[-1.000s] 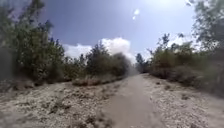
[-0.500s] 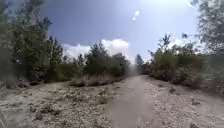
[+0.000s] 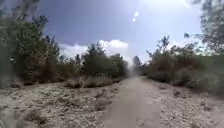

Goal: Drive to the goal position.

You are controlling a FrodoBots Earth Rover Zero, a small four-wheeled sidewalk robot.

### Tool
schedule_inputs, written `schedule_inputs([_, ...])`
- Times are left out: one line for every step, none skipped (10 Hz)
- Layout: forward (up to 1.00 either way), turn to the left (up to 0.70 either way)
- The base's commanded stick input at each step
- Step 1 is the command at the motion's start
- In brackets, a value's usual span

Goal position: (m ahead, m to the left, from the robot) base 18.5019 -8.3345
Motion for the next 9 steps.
schedule_inputs([0.60, -0.08])
schedule_inputs([0.60, 0.01])
schedule_inputs([0.60, 0.01])
schedule_inputs([0.60, 0.00])
schedule_inputs([0.60, -0.09])
schedule_inputs([0.60, -0.10])
schedule_inputs([0.60, 0.00])
schedule_inputs([0.60, 0.01])
schedule_inputs([0.60, 0.01])
